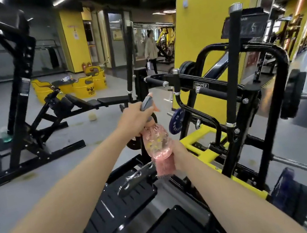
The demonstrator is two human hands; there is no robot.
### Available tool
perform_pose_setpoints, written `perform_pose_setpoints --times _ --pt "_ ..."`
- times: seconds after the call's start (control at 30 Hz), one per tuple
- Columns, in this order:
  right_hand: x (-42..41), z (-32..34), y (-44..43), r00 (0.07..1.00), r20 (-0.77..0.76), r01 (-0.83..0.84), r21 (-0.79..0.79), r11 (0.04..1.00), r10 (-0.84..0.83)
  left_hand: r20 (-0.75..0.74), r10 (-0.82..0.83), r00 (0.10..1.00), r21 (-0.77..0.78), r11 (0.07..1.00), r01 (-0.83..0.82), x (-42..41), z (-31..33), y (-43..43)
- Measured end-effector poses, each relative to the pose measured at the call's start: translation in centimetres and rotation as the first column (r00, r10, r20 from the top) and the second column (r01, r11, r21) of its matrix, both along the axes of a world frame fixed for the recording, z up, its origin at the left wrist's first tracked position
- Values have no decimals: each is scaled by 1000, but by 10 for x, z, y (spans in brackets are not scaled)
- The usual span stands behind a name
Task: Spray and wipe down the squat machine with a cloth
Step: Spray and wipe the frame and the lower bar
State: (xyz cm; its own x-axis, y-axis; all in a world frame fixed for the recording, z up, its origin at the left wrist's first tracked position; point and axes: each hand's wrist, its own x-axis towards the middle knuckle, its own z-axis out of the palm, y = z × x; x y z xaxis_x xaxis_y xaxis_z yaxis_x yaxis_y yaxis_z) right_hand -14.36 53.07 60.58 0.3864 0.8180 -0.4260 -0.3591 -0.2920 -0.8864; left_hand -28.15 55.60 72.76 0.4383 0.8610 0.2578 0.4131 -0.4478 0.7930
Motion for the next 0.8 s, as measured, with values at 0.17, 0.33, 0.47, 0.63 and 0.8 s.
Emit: perform_pose_setpoints --times 0.17,0.33,0.47,0.63,0.8 --pt "-74 -1 -6 989 -133 77 107 991 -62 -113 -98 989 80 991 107 -49 -15 21" --pt "-155 -28 18 957 -217 223 131 966 -192 41 -410 911 -156 898 411 -120 -30 42" --pt "-209 -40 34 927 -192 337 58 940 -321 85 -540 837 -208 812 545 -155 -43 54" --pt "-253 -27 40 962 -174 218 28 976 -210 120 -470 875 -171 858 484 -195 -78 86" --pt "-292 -49 77 987 -158 -27 -58 998 18 165 -232 959 -272 924 270 -243 -95 109"
